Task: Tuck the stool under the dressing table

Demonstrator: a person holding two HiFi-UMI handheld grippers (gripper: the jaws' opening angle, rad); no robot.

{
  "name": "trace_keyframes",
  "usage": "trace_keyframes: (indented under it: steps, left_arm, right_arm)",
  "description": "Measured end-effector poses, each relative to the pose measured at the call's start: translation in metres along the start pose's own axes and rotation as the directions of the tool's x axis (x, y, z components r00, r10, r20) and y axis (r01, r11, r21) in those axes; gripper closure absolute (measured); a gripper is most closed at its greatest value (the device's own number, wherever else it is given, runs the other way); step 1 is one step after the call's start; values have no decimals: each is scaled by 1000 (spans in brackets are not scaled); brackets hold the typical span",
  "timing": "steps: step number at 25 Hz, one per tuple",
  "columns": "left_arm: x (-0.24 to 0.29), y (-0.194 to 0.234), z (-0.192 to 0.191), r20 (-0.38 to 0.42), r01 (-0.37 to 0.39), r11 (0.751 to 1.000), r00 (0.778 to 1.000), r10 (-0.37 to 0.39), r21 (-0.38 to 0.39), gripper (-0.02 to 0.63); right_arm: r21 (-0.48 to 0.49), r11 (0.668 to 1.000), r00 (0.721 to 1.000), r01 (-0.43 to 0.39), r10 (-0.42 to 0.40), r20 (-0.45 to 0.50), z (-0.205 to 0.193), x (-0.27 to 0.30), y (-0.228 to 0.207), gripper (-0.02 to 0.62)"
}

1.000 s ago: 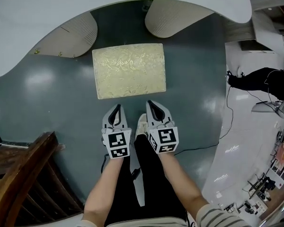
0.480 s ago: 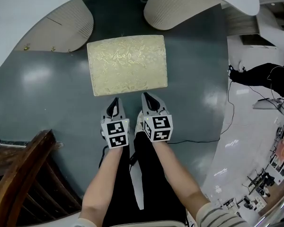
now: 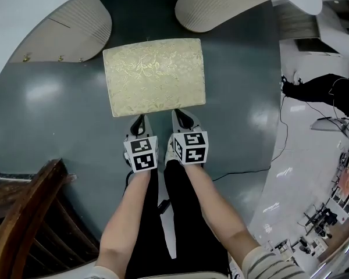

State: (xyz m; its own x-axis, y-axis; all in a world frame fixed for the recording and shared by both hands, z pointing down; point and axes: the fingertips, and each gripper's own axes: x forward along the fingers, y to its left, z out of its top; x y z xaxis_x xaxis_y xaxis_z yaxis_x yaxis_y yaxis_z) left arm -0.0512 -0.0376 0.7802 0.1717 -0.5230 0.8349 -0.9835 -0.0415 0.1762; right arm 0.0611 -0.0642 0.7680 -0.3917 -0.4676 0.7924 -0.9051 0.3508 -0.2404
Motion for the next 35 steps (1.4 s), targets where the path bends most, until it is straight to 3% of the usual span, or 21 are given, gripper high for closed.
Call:
trace_keyframes:
  steps: [9, 15, 35]
  left_arm:
    - [16, 4, -7, -53, 2, 1000, 999, -3, -16, 598]
    - [21, 5, -4, -55, 3, 1000, 999, -2, 11, 598]
    - [32, 8, 14, -59, 14, 1000, 998, -15, -12, 598]
  right_arm:
    - [25, 1000, 998, 0, 2, -71, -9, 21, -4, 581]
    - [0, 1000, 998, -2, 2, -66, -8, 24, -6, 581]
    - [20, 1000, 998, -12, 13, -69, 13, 36, -13, 581]
